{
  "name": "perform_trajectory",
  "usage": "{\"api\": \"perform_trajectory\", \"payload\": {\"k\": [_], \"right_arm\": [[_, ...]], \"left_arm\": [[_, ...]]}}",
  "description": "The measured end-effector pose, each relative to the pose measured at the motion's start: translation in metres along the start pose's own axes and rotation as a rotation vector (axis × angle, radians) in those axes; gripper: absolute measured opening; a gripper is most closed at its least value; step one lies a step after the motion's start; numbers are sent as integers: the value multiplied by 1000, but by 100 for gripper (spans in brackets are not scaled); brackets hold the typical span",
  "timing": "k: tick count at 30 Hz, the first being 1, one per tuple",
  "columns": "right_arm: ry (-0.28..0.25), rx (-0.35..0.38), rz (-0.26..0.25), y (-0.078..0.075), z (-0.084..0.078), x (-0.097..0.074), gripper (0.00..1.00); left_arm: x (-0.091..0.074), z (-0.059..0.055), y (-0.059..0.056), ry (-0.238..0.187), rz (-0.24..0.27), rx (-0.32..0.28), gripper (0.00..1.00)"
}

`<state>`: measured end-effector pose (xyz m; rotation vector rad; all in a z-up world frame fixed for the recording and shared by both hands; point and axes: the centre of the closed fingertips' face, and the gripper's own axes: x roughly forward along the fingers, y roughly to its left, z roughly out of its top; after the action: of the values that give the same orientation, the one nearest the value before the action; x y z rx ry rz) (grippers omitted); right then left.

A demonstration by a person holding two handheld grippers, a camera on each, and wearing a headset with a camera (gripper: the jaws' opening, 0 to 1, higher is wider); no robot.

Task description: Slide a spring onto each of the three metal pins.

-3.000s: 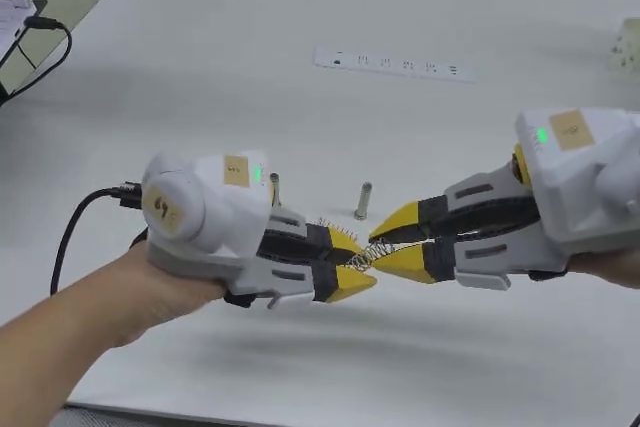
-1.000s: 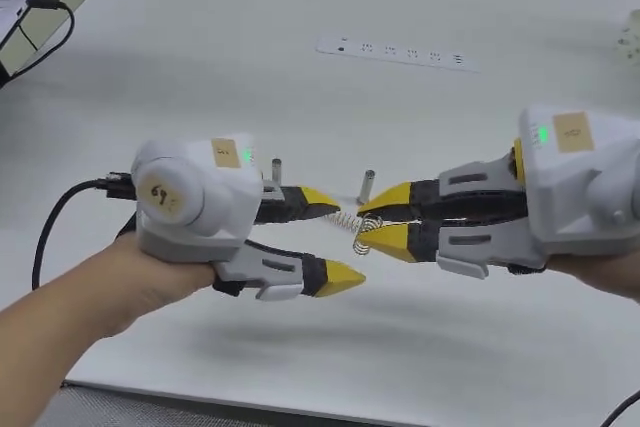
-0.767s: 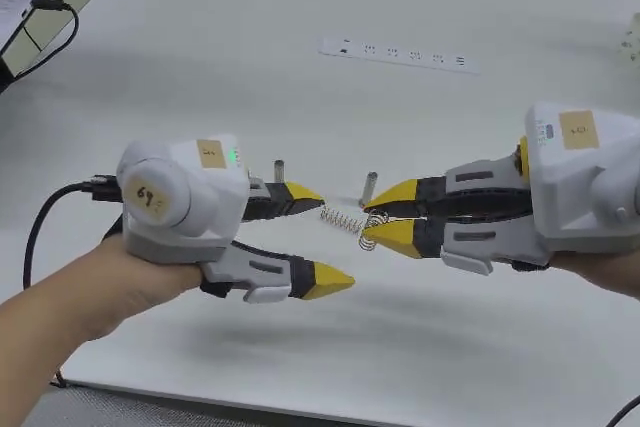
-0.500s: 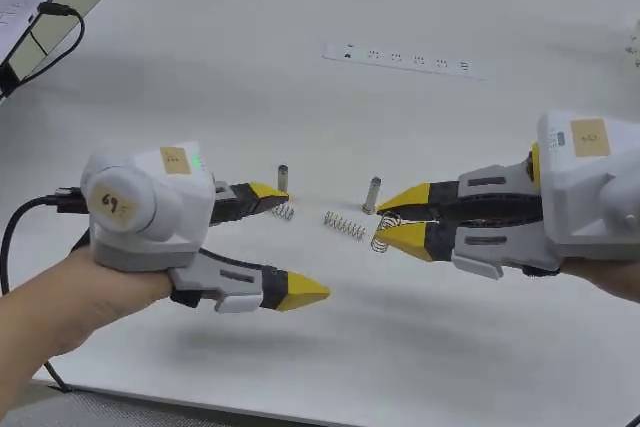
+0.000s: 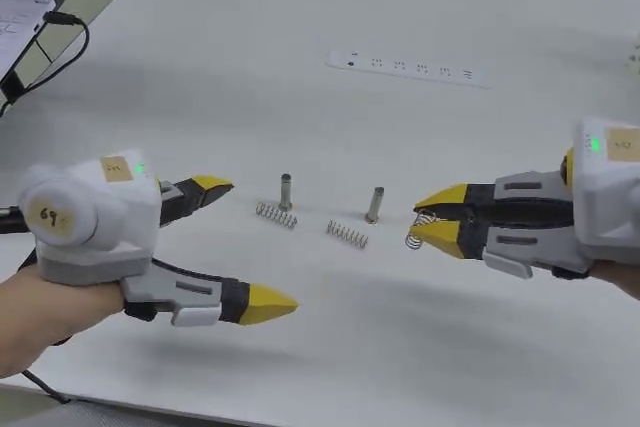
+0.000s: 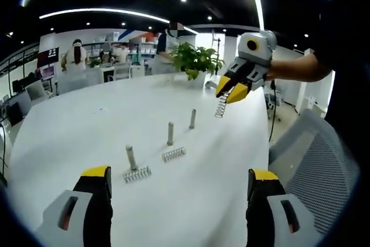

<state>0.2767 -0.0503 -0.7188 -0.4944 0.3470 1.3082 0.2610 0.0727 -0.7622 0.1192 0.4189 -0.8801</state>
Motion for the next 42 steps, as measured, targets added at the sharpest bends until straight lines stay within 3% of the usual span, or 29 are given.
{"api": "perform_trajectory", "payload": {"k": [5, 12, 18, 27, 42], "right_arm": [[25, 8, -54, -17, -11, -8, 7], [68, 67, -217, -63, -33, -24, 7], [70, 139, -292, -90, -43, -30, 7], [72, 214, -314, -107, -52, -26, 7], [93, 252, -305, -108, -65, -17, 7]], "left_arm": [[-3, -4, 3, 8, 19, -4, 98], [-7, -2, 6, 8, 30, -8, 98], [-11, 2, 13, 3, 48, -4, 98], [-15, 8, 22, -7, 66, 6, 98], [-21, 5, 27, -7, 84, -2, 98]]}}
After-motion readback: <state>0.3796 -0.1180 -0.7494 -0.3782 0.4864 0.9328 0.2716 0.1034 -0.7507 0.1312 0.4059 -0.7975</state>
